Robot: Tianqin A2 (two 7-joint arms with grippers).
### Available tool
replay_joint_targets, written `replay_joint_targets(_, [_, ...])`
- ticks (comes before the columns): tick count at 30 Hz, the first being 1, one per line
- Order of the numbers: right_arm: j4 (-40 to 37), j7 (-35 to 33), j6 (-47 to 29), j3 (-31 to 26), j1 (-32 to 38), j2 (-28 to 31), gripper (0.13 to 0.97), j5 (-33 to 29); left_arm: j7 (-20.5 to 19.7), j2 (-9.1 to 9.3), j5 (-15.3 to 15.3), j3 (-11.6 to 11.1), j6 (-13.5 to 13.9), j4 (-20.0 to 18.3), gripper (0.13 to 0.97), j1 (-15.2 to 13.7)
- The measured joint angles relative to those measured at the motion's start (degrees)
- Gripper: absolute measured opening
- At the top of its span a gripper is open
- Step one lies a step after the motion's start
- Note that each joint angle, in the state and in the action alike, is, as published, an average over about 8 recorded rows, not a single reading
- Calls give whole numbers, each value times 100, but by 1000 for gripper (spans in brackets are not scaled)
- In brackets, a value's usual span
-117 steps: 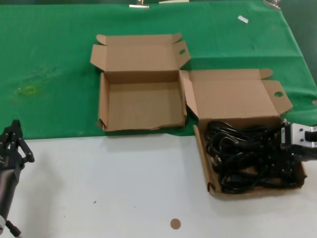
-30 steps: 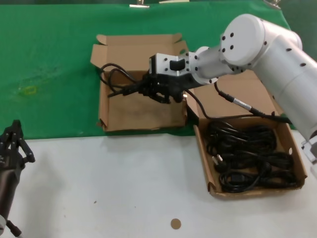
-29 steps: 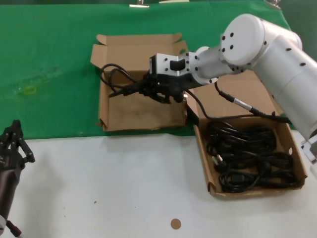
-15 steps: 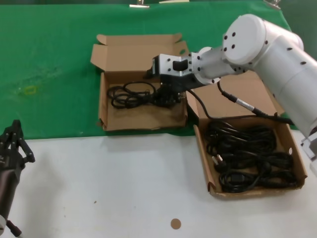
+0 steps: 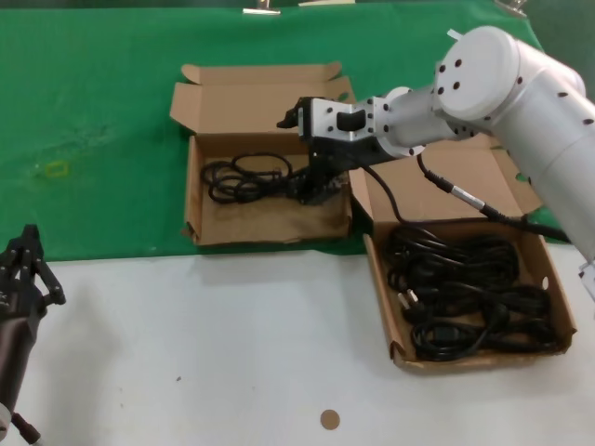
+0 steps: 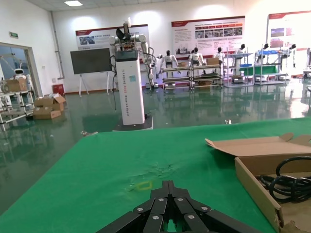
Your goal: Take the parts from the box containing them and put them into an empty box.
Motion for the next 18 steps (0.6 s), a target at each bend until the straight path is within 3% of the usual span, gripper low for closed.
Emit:
replay_joint_targets(3, [55, 5, 47, 34, -69, 8, 559, 35, 0, 0, 0, 0, 0, 0, 148, 0])
replay_joint_targets(11, [465, 65, 403, 285, -580, 56, 763, 291, 0, 0, 0, 0, 0, 0, 190, 0])
replay_joint_targets(18, [964, 137, 840, 589, -1204, 116, 864, 603, 0, 0, 0, 0, 0, 0, 265, 0])
